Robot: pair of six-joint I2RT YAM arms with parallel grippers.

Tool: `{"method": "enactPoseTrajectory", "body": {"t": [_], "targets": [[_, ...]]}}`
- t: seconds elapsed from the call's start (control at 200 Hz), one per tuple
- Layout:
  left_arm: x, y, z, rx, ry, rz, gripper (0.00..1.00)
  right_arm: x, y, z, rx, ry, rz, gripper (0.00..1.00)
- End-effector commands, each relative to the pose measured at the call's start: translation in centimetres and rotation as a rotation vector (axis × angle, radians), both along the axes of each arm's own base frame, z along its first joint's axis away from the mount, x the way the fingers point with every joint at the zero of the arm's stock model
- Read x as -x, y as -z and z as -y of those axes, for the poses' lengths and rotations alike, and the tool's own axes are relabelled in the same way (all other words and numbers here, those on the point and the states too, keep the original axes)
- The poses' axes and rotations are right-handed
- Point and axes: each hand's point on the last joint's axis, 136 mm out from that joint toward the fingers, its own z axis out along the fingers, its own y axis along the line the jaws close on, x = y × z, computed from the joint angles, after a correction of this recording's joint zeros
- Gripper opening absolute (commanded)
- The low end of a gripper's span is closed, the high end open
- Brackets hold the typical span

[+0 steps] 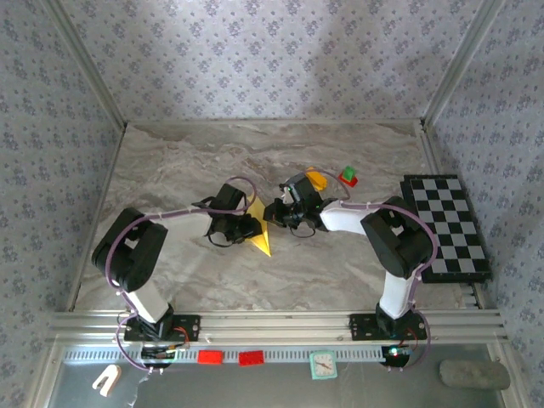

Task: Fold a paper plane with a square sheet of paper (pick it up from the middle)
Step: Move the paper plane to the top-center of the table.

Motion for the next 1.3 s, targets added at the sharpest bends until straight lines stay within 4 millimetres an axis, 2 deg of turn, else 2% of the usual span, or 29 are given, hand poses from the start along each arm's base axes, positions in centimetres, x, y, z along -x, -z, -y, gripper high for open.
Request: {"method": "enactPoseTrajectory", "body": {"t": [0.0, 0.15, 0.27, 0.355, 0.435, 0.57, 0.685, 0.83, 1.094, 1.294], "targets": [[-0.6, -0.9, 1.1, 0.032, 0.005, 0.009, 0.24, 0.0, -0.9, -0.4, -0.011, -0.006, 0.005, 0.11], [-0.7, -0.9, 0.8, 0.016, -0.002, 0.011, 0.15, -0.1, -1.1, 0.1, 0.002, -0.001, 0.021, 0.20], [-0.7, -1.0, 0.3, -0.024, 0.006, 0.015, 0.10, -0.4, -1.6, 1.5, 0.044, 0.025, 0.064, 0.39], [-0.6, -1.3, -0.5, -0.074, 0.025, 0.024, 0.08, -0.7, -2.1, 3.3, 0.094, 0.061, 0.120, 0.52], [-0.4, -1.8, -1.4, -0.143, 0.062, 0.041, 0.07, -1.1, -2.7, 5.6, 0.163, 0.106, 0.177, 0.58], [-0.2, -2.8, -4.2, -0.325, 0.138, 0.066, 0.07, -1.6, -3.6, 9.2, 0.270, 0.186, 0.245, 0.67], [-0.2, -3.5, -6.4, -0.465, 0.197, 0.074, 0.07, -1.7, -4.1, 11.4, 0.314, 0.239, 0.285, 0.72], [-0.9, -3.5, -7.5, -0.562, 0.220, 0.075, 0.08, -1.7, -4.2, 12.4, 0.321, 0.263, 0.297, 0.78], [-1.3, -1.5, -7.0, -0.572, 0.207, 0.027, 0.10, -1.5, -3.8, 12.6, 0.314, 0.276, 0.281, 0.79], [-1.0, -0.4, -6.6, -0.560, 0.199, -0.003, 0.15, -1.6, -3.7, 12.8, 0.309, 0.282, 0.271, 0.79]]}}
